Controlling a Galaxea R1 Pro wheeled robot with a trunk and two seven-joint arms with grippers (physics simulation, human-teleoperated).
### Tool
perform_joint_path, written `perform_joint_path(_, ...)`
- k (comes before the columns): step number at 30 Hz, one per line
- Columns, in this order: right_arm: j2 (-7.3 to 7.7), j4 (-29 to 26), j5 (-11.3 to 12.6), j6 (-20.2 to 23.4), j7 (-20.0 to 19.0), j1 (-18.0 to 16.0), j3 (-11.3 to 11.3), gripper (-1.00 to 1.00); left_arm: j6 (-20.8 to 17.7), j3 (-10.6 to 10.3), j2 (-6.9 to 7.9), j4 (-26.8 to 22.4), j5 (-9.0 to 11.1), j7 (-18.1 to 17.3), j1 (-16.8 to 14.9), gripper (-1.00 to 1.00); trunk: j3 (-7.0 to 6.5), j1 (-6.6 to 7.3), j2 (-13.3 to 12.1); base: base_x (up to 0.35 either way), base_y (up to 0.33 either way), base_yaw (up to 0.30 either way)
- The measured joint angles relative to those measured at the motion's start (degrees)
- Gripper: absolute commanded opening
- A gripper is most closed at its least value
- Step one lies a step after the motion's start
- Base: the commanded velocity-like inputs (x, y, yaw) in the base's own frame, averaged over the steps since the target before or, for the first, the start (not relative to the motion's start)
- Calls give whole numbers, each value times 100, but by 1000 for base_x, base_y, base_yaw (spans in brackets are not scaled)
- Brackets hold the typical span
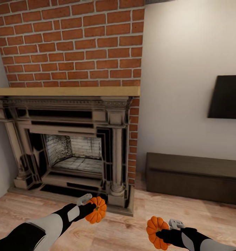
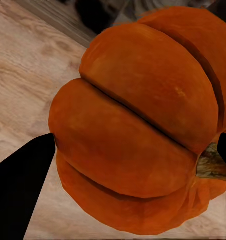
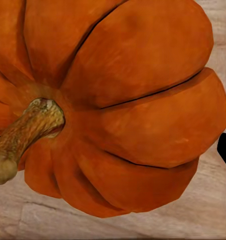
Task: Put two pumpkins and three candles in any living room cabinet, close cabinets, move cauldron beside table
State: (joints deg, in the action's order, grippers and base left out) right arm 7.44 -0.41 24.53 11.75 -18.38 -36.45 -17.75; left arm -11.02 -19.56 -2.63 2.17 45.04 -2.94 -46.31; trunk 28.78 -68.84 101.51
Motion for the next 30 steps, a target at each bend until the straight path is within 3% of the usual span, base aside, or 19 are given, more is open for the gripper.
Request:
perform_joint_path(8,0,1,3,1,10,0,4,-100,3,-6,-81,1,-3,-1,0,-100,-130,176,-321,0,0,-261)
perform_joint_path(30,9,9,22,1,12,1,2,-100,-1,-6,-75,9,-9,11,0,-100,-437,659,-1204,0,0,-250)
